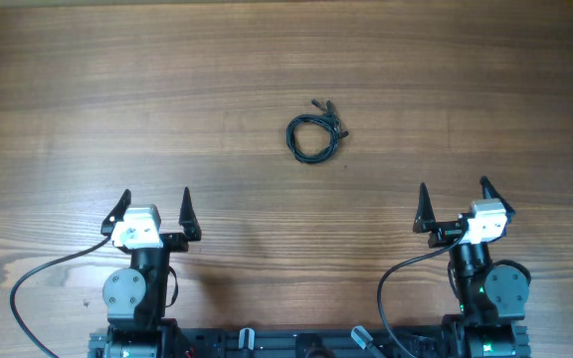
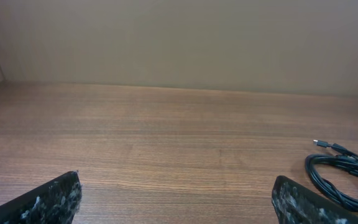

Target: Untangle cables

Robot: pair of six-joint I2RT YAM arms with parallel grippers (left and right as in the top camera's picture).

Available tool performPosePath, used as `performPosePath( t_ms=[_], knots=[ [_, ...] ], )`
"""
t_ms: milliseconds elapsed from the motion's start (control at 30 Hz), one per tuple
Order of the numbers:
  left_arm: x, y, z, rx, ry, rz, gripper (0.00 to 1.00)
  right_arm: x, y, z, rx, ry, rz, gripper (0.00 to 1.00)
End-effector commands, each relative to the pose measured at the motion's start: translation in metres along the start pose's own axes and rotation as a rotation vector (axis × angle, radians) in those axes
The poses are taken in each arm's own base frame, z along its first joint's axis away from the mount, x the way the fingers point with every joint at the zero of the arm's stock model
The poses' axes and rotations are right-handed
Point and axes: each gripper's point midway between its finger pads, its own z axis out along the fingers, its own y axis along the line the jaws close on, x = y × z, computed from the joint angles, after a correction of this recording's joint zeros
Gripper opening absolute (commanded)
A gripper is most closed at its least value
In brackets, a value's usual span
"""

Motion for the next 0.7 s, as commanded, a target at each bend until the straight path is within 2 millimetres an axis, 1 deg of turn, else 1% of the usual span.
performPosePath(
  t_ms=[0, 667],
  knots=[
    [0.0016, 0.0014, 0.0004, -0.005, -0.002, 0.022, 1.00, 0.0000, 0.0012, -0.0005, -0.009, -0.008, 0.014, 1.00],
    [0.0004, -0.0026, 0.0004, 0.018, -0.007, 0.018, 1.00, 0.0014, 0.0013, -0.0001, -0.010, -0.002, 0.015, 1.00]
  ],
)
